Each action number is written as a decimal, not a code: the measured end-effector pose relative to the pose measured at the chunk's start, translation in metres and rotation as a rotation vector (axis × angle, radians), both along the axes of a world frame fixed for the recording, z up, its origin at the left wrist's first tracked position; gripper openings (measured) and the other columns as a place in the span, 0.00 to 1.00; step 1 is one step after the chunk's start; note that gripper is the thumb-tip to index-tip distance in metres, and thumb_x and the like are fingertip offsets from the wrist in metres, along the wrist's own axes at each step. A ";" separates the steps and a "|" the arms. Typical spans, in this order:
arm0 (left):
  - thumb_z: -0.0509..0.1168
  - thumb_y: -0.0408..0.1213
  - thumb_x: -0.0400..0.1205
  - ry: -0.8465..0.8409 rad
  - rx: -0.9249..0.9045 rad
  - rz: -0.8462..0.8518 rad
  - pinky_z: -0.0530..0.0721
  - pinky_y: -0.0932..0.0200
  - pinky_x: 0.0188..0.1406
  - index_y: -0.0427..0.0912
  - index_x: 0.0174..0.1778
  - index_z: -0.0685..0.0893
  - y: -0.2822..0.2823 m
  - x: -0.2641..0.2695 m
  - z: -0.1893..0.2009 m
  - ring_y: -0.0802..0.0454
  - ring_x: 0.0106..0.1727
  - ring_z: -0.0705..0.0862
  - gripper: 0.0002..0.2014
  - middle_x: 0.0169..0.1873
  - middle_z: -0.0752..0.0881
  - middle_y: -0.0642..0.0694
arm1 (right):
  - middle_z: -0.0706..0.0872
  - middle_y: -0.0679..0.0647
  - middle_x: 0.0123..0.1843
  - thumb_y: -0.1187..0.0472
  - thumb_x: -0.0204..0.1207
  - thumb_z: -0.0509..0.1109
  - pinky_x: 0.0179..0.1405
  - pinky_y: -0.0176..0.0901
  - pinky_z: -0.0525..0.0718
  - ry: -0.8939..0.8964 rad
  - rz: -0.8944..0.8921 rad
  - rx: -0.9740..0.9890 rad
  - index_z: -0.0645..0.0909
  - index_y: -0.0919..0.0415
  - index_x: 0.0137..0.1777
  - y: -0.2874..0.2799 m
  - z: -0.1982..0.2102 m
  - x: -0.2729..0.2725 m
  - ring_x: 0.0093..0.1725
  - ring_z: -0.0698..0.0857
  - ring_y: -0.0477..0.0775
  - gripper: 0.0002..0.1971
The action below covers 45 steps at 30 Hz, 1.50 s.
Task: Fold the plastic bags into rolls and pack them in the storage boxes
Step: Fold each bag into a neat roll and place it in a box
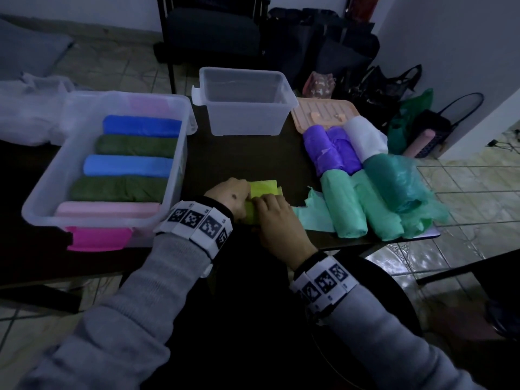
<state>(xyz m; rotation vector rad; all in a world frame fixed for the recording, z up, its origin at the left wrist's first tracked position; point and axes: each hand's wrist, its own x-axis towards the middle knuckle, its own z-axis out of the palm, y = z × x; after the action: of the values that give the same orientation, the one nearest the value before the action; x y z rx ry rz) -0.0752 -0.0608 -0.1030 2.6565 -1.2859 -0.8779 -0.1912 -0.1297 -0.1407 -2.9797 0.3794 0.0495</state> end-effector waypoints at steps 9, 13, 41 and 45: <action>0.74 0.32 0.73 -0.025 -0.143 0.024 0.79 0.52 0.58 0.47 0.66 0.79 0.009 -0.001 -0.002 0.44 0.64 0.79 0.25 0.65 0.77 0.44 | 0.70 0.64 0.71 0.61 0.80 0.61 0.69 0.56 0.69 0.297 -0.009 0.077 0.64 0.65 0.76 -0.017 0.013 0.020 0.72 0.68 0.65 0.25; 0.75 0.30 0.70 -0.048 -0.151 -0.036 0.79 0.51 0.54 0.44 0.65 0.79 0.012 -0.006 -0.003 0.44 0.60 0.79 0.26 0.60 0.78 0.44 | 0.72 0.67 0.72 0.57 0.82 0.61 0.69 0.53 0.72 0.499 -0.033 0.190 0.66 0.65 0.75 -0.032 0.022 0.040 0.72 0.71 0.66 0.24; 0.74 0.30 0.73 0.056 -0.183 0.095 0.82 0.47 0.60 0.47 0.66 0.82 0.008 0.001 -0.004 0.43 0.61 0.81 0.25 0.62 0.81 0.41 | 0.67 0.56 0.74 0.42 0.58 0.82 0.73 0.53 0.70 0.388 -0.157 0.343 0.61 0.55 0.79 -0.051 0.021 0.035 0.75 0.66 0.59 0.51; 0.74 0.30 0.73 0.072 -0.187 0.101 0.82 0.46 0.60 0.48 0.65 0.83 0.009 0.001 -0.004 0.44 0.60 0.82 0.24 0.61 0.83 0.42 | 0.69 0.57 0.69 0.41 0.58 0.82 0.70 0.54 0.72 0.408 -0.142 0.280 0.67 0.55 0.74 -0.046 0.017 0.036 0.71 0.66 0.59 0.46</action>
<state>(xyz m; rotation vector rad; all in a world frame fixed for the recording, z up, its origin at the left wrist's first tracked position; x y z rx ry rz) -0.0738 -0.0520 -0.1072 2.4970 -1.1455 -0.7904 -0.1550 -0.1762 -0.1239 -2.6444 0.5733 0.6451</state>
